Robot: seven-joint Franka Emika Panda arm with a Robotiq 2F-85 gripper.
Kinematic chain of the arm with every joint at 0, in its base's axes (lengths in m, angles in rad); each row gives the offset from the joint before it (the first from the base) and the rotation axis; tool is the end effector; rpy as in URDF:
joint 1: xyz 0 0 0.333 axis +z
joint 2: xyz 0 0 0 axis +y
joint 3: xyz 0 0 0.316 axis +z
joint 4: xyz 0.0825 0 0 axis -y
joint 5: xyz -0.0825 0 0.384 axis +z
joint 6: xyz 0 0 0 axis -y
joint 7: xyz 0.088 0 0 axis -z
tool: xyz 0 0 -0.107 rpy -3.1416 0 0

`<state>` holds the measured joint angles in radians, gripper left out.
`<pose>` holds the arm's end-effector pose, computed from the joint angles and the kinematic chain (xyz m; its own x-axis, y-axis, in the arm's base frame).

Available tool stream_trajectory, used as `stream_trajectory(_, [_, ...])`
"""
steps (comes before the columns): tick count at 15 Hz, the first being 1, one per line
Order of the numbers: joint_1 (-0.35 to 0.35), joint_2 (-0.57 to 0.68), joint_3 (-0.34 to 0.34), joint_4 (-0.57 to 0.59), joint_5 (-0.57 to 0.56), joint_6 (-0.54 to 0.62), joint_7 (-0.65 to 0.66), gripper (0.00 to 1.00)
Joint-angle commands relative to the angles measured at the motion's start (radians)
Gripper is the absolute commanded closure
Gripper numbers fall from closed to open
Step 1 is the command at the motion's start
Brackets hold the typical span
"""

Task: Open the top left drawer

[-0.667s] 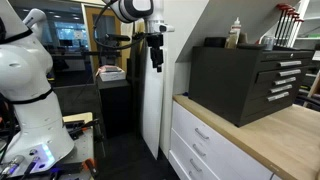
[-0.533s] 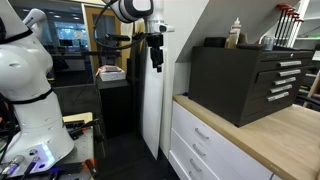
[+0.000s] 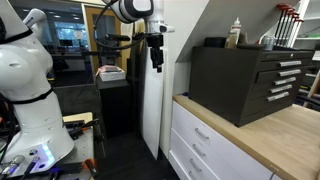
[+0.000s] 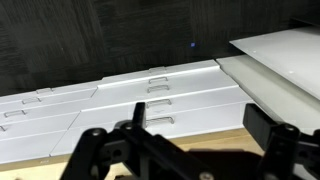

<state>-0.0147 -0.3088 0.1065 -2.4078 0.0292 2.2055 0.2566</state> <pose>0.4528 0.0438 0.4390 0.9776 -0.1832 0.1033 -0.1821 -0.9831 -0.0197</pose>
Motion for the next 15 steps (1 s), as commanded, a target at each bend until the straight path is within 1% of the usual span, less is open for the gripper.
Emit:
stream_trajectory(1, [0.002,0.036,-0.017,0.007,-0.037,0.024,-0.034,0.0])
stream_trajectory(3, [0.001,0.071,-0.03,0.017,-0.054,0.033,-0.075,0.0])
stream_trajectory(8, [0.003,0.204,-0.071,0.054,-0.108,0.123,-0.275,0.0])
stream_trajectory(12, [-0.001,0.345,-0.095,0.132,-0.138,0.181,-0.408,0.0])
stream_trajectory(15, [-0.007,0.453,-0.105,0.216,-0.144,0.191,-0.488,0.0])
